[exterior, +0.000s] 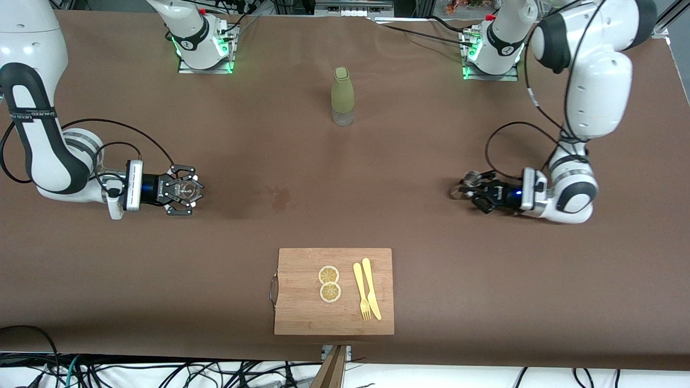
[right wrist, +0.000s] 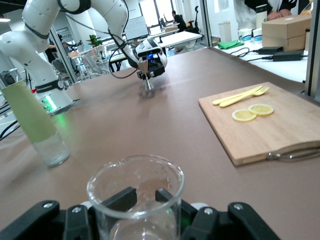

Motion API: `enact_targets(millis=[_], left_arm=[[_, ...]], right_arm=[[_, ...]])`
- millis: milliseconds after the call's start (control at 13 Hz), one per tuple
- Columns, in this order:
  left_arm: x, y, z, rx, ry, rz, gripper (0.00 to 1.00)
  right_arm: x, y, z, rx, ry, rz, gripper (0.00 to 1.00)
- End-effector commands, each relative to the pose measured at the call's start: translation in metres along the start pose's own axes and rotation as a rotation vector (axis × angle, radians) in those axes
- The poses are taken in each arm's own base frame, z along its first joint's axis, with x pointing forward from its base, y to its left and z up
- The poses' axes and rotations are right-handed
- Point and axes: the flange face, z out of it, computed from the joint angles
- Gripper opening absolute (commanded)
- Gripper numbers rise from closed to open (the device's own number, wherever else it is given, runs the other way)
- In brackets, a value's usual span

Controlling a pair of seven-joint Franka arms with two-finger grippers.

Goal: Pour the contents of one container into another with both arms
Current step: 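Carry the jigger and the glass toward each other with both grippers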

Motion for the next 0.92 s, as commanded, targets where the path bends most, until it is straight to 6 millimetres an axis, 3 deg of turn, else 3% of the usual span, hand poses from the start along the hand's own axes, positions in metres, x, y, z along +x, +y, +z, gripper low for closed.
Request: enact_targets(millis=[0, 231, 462, 846], left_arm=[[0.006, -0.021, 0.057, 0.048, -0.020, 0.064, 0.00], [0.003, -0.042, 0.141, 0.139, 0.016, 0.039, 0.00], [0.013, -0.063, 0.209, 0.199, 0.012, 0.005, 0.00], [0.028, -0.075, 0.304, 0.258, -0.029, -0.061, 0.00]], right_arm=[[0.022, -0.002, 0.018, -0.021, 0.016, 0.035, 0.26], [0.063, -0.004, 0.038, -0.049, -0.027, 0.049, 0.26], [0.098, -0.008, 0.068, -0.071, -0.069, 0.066, 0.26], [0.126, -0.020, 0.131, -0.088, -0.113, 0.013, 0.26]])
